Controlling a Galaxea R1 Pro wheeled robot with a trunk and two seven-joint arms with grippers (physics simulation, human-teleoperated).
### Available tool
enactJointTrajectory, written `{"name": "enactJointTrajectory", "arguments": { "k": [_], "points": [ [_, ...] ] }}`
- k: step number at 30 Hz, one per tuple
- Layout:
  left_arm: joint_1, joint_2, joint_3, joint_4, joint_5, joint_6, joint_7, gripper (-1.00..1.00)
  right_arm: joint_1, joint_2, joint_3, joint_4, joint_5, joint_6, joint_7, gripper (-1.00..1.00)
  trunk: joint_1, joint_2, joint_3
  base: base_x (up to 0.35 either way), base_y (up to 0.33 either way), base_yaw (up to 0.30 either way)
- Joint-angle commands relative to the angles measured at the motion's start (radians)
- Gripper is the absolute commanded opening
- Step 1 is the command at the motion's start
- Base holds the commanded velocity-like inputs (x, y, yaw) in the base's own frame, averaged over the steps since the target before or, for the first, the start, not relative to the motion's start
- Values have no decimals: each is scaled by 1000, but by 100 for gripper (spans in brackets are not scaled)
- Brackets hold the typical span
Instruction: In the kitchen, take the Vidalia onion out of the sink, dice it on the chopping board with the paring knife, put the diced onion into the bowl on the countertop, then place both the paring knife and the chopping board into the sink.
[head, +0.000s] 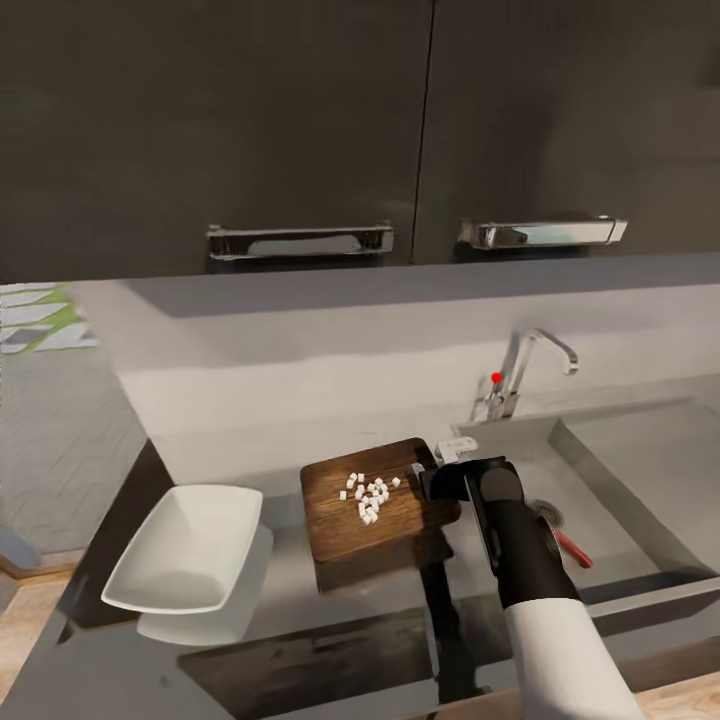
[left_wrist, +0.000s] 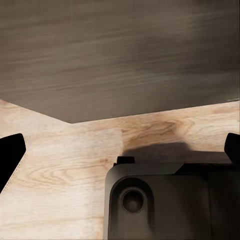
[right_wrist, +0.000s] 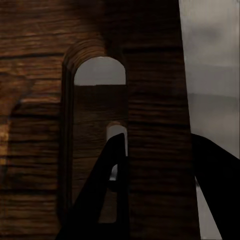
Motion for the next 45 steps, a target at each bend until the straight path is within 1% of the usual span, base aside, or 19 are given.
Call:
{"name": "enactJointTrajectory", "arguments": {
  "k": [1,22,40,45],
  "points": [
    [-1,1,-9,0,6,-3,5,100,-1,1,-3,-1,8,3,10,-100,1,-2,0,0,248,0],
    [-1,1,-10,0,6,-4,5,100,-1,1,-3,-1,8,3,11,-100,1,-2,33,0,26,0],
    [-1,1,-10,0,6,-3,5,100,-1,1,-3,-1,8,3,12,-100,1,-2,61,0,287,0],
    [-1,1,-10,0,6,-3,5,100,-1,1,-3,-2,8,3,12,-100,1,-2,69,0,174,0]
  ]
}}
